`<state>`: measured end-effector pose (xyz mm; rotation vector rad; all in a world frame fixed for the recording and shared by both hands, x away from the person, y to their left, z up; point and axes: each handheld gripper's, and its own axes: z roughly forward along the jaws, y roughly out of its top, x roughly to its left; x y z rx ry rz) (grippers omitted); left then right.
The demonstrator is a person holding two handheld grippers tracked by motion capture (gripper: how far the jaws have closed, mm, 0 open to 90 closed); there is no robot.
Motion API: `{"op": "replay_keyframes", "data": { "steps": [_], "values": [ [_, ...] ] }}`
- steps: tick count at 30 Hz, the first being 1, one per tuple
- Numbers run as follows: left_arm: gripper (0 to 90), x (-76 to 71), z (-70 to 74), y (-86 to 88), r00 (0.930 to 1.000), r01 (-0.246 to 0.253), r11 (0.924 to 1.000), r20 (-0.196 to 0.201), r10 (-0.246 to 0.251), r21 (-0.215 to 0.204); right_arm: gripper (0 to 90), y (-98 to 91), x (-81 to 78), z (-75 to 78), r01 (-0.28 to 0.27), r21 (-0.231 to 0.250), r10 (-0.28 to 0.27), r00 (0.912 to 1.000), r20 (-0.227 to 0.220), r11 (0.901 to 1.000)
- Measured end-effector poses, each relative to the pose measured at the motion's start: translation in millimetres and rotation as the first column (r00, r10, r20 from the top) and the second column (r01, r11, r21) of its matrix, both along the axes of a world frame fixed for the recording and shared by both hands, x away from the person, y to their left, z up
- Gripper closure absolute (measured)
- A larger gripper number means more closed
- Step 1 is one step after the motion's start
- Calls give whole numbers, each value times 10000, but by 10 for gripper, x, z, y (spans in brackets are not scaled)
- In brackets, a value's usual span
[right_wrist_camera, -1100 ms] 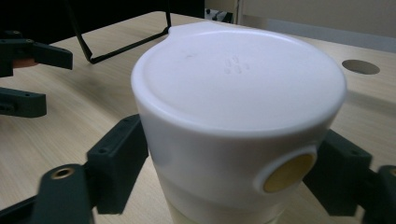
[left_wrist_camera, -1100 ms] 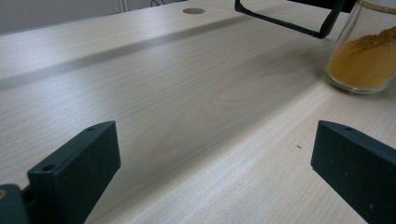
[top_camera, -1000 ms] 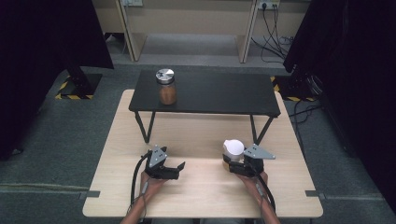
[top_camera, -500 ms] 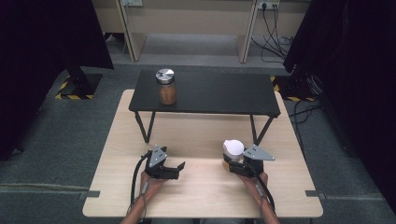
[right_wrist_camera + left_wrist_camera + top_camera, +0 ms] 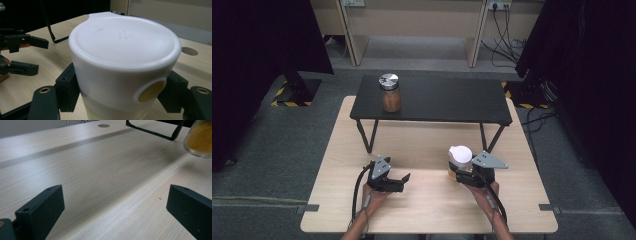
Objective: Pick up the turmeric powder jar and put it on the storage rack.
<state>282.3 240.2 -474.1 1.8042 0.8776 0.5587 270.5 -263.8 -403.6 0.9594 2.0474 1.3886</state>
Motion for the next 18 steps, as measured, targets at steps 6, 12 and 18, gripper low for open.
{"op": "replay_keyframes", "data": {
  "steps": [6,12,18],
  "values": [
    [8,0,0,-1,10000,-6,10000,-3,6,-3,304,26,14,227,-266,90,267,9996,-79,9996],
    [8,0,1,-1,10000,-10,10000,-6,10,0,304,52,46,491,-338,253,342,9993,-152,9991],
    [9,0,0,-3,10000,-21,10000,-11,21,-11,304,77,79,755,-452,151,453,9989,-102,9989]
  ]
}}
